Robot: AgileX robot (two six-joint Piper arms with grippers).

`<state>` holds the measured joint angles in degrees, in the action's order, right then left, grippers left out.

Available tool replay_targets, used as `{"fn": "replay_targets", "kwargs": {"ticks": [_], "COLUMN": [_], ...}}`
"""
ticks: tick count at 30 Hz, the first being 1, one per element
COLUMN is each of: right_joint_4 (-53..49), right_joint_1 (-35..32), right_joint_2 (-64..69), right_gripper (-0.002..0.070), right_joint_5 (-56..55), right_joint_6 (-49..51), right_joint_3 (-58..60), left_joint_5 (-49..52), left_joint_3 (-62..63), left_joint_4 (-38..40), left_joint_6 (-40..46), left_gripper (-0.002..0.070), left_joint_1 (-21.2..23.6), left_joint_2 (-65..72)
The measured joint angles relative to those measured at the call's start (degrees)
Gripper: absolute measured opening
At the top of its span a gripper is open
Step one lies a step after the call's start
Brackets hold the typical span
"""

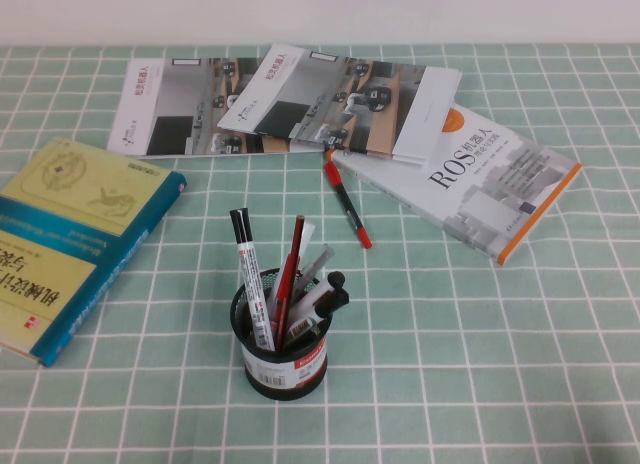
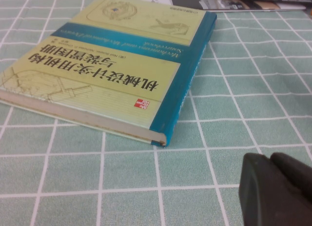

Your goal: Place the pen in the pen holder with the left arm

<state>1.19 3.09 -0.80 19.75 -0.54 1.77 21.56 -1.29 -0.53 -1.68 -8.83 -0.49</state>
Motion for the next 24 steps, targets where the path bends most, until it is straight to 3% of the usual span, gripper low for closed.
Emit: {"fn": "replay_targets", "kwargs": {"ticks": [11, 20, 24], "right_joint_4": [0.0, 0.0, 0.0], "right_joint_1": [0.0, 0.0, 0.0], "right_joint_2": [0.0, 0.0, 0.0], "right_gripper": [-0.002, -0.002, -0.002], "right_joint_5": [0.0, 0.0, 0.0], "right_joint_6": [0.0, 0.0, 0.0], "right_joint_3": [0.0, 0.0, 0.0], "left_joint_5": [-3.42, -15.12, -16.5], "left_joint_3": [-0.23, -0.23, -0.23], "left_joint_4": [-0.08, 2.31, 2.53], "left_joint_6": [-0.92, -17.93, -21.2], "left_gripper": [-0.0003, -0.0003, -0.0003], "left_joint_1": [0.0, 0.0, 0.0], "left_joint_2": [0.0, 0.0, 0.0]}}
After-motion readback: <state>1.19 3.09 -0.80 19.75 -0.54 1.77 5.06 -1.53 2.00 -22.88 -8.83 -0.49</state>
